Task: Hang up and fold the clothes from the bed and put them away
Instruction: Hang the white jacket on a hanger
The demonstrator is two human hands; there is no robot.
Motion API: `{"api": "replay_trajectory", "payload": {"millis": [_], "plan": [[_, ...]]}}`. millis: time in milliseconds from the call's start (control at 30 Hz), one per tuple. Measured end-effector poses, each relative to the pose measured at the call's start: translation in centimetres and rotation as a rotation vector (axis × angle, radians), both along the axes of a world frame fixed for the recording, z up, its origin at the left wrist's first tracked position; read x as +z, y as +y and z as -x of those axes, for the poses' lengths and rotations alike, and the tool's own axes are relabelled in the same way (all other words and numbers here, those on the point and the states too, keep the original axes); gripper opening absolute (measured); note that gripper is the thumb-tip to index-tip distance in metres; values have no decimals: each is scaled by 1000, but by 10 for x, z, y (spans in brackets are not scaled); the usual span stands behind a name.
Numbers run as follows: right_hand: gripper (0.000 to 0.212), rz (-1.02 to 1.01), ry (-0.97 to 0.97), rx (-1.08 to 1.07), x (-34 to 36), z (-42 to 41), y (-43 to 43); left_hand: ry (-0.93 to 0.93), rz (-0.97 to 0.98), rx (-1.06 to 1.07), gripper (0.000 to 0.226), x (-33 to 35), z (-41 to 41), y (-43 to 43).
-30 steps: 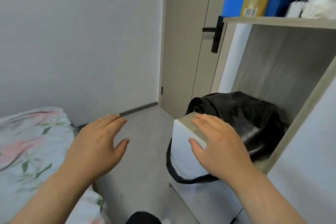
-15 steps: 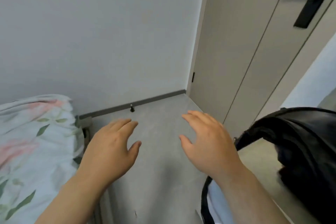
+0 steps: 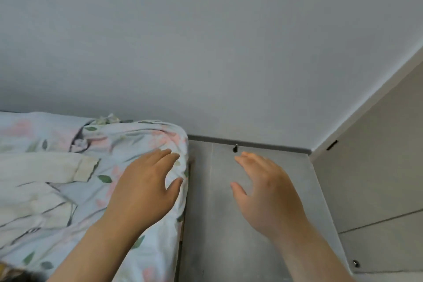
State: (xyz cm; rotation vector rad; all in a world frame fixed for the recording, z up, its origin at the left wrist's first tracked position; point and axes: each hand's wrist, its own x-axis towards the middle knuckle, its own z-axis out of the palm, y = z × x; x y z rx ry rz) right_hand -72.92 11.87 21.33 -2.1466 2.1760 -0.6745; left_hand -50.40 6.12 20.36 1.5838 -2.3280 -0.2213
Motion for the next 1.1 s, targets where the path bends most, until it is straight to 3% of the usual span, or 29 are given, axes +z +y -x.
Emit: {"api": "replay_trajectory", "payload": {"millis": [333,533,800,1100], "plan": [[46,-21,-54,325,99,-103,-103,101,-189,413,48,67,-141,-13],[46,-184,-77,518,115,-170,-144,169,-236,686,51,83,-225,15],[49,-417,-37,809,65,-256,-191,368,-351,1036,48,48,-281,45],[54,-703,83,1072,-59,-325,-288,726,-423,1350,45,-47,-293,-23]]}}
